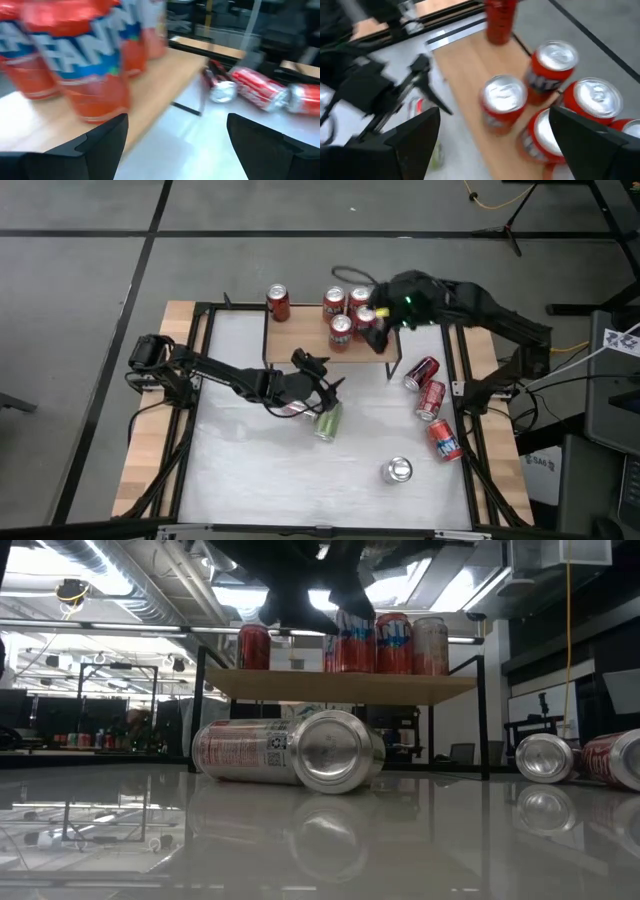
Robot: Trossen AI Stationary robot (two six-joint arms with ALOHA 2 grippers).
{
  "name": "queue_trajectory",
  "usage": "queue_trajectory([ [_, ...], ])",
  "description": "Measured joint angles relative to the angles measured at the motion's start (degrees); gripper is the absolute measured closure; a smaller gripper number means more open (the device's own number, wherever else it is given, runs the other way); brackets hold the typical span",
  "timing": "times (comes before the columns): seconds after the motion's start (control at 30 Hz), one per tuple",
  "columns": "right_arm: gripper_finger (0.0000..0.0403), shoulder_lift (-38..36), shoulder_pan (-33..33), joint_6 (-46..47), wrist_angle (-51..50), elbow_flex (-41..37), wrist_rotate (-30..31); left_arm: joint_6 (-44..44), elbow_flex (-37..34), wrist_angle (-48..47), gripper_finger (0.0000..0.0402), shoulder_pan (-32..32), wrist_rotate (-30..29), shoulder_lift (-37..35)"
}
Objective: Place canned beverage on shelf
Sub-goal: Put the orange soda can aligned with the other soda can on the shelf
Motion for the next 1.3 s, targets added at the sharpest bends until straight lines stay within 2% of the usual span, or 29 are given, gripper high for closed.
queue_trajectory([
  [0.13,0.004,-0.8,7.6,-0.1,-0.7,-0.3,6.6,0.0,0.0,0.4,0.0072,-0.2,5.6,0.1],
  [0.3,0.004,-0.3,17.0,-0.1,-1.5,-0.3,14.5,3.4,0.0,7.0,0.0072,0.8,8.5,3.3],
  [0.53,0.004,0.4,25.0,0.0,-3.3,-0.3,17.0,7.5,0.0,11.7,0.0072,3.8,7.7,5.4],
  [0.63,0.004,0.5,26.2,0.0,-3.0,-0.3,17.1,7.5,0.0,12.0,0.0072,5.7,8.2,5.4],
  [0.83,0.004,0.5,25.9,0.1,-2.6,-0.3,17.6,7.0,0.0,13.4,0.0072,9.0,13.1,5.9],
  [0.97,0.004,0.5,26.0,0.1,-2.6,-0.3,19.5,5.9,0.0,14.0,0.0072,9.9,13.2,6.4],
  [1.3,0.004,0.5,26.0,0.1,-2.7,-0.3,19.5,5.8,0.0,14.0,0.0072,12.9,13.3,6.5],
])
